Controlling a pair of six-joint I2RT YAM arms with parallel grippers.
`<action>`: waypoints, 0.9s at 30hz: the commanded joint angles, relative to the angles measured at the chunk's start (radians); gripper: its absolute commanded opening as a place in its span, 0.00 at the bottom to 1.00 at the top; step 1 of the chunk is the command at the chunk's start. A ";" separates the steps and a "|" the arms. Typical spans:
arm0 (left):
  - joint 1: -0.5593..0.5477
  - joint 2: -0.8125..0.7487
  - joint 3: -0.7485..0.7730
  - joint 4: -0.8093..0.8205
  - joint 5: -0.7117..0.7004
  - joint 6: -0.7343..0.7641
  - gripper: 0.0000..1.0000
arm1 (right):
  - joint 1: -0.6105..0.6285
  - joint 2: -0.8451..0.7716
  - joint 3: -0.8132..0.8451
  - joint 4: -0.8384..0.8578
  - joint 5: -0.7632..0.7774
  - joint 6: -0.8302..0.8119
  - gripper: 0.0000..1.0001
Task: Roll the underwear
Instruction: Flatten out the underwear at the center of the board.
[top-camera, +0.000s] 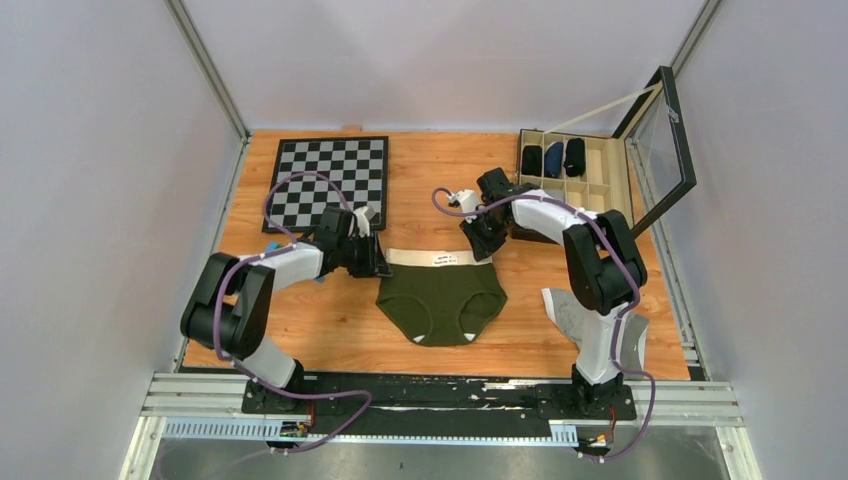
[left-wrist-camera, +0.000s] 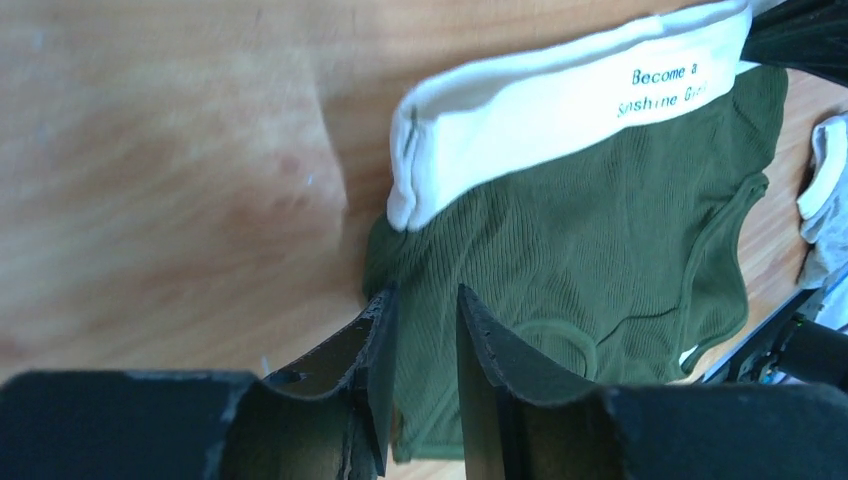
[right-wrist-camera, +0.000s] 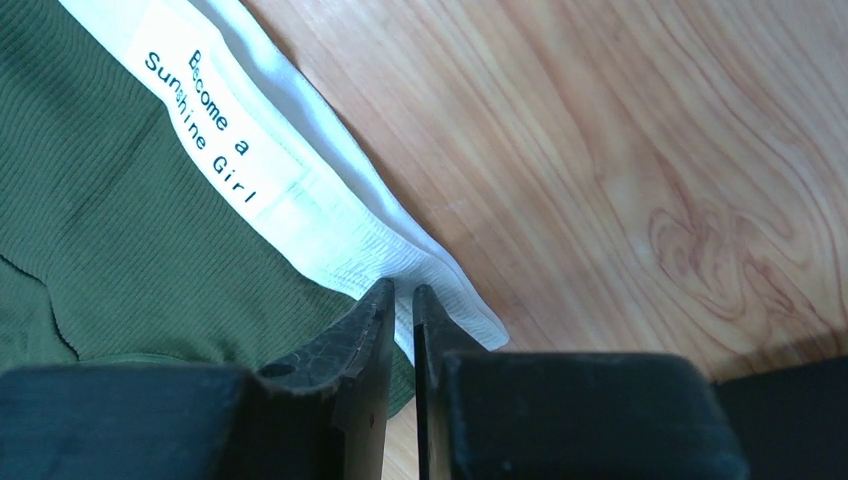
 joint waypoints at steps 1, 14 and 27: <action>0.010 -0.164 -0.073 0.024 -0.075 -0.032 0.36 | 0.046 0.030 0.029 0.021 0.039 -0.009 0.13; 0.010 -0.309 0.069 -0.143 -0.136 0.276 0.70 | -0.101 -0.324 0.064 -0.091 0.101 -0.152 0.19; 0.021 -0.016 0.296 -0.280 -0.113 0.465 0.62 | -0.520 -0.847 -0.325 -0.209 -0.152 -0.103 0.86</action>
